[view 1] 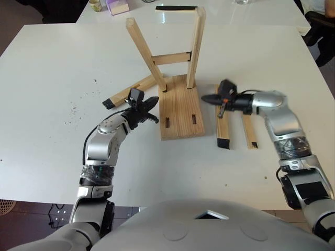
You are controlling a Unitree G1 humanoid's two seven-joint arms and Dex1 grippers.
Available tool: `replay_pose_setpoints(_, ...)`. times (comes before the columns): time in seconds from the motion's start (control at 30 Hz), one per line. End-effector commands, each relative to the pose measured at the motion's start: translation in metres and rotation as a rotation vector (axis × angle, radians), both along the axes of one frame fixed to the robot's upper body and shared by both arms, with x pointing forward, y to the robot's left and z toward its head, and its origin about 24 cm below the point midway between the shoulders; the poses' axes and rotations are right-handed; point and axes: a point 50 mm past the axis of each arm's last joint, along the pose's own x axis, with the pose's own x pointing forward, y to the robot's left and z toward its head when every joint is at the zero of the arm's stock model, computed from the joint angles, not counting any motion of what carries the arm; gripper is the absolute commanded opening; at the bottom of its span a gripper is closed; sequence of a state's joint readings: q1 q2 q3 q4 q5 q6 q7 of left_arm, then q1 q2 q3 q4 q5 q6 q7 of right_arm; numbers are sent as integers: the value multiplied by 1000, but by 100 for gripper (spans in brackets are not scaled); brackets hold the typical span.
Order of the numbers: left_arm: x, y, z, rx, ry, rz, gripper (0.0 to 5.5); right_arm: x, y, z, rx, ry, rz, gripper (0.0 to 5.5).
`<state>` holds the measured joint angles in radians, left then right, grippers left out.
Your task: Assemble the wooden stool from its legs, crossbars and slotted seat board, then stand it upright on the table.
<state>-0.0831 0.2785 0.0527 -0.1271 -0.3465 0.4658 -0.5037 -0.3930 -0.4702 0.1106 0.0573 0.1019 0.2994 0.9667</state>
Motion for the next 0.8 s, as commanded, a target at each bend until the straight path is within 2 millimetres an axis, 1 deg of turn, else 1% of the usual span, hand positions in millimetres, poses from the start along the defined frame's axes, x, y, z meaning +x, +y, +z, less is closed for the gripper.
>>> replay_pose_setpoints(0.03,-31,44,22,24,-38,207,0,-23,-31,15,-18,-77,-187,3)
replay_pose_setpoints(0.13,-48,50,28,31,-34,275,0,-52,-36,3,-50,-24,-236,3)
replay_pose_setpoints(0.2,-54,51,30,35,-36,316,0,-60,-43,0,-57,-22,-314,3)
replay_pose_setpoints(0.23,-56,51,32,21,-43,342,0,-61,-49,-2,-60,-16,-381,21)
replay_pose_setpoints(0.27,-57,51,36,-4,-58,375,0,-64,-56,-6,-64,-1,-454,28)
replay_pose_setpoints(0.33,-58,51,43,-72,-91,447,0,-78,-61,-14,-40,38,-569,63)
replay_pose_setpoints(0.43,-61,55,46,-145,-104,549,0,-104,-56,-24,23,117,-695,109)
replay_pose_setpoints(0.5,-62,55,43,-156,-92,583,0,-120,-53,-33,20,165,-751,143)
replay_pose_setpoints(0.57,-61,53,40,-157,-85,594,0,-132,-52,-38,13,183,-795,173)
replay_pose_setpoints(0.63,-61,51,39,-165,-84,602,0,-139,-53,-41,5,195,-820,195)
replay_pose_setpoints(0.67,-62,51,39,-169,-82,609,0,-142,-53,-43,-8,199,-830,214)
replay_pose_setpoints(0.8,-62,52,35,-173,-73,621,0,-147,-55,-49,-44,196,-877,270)
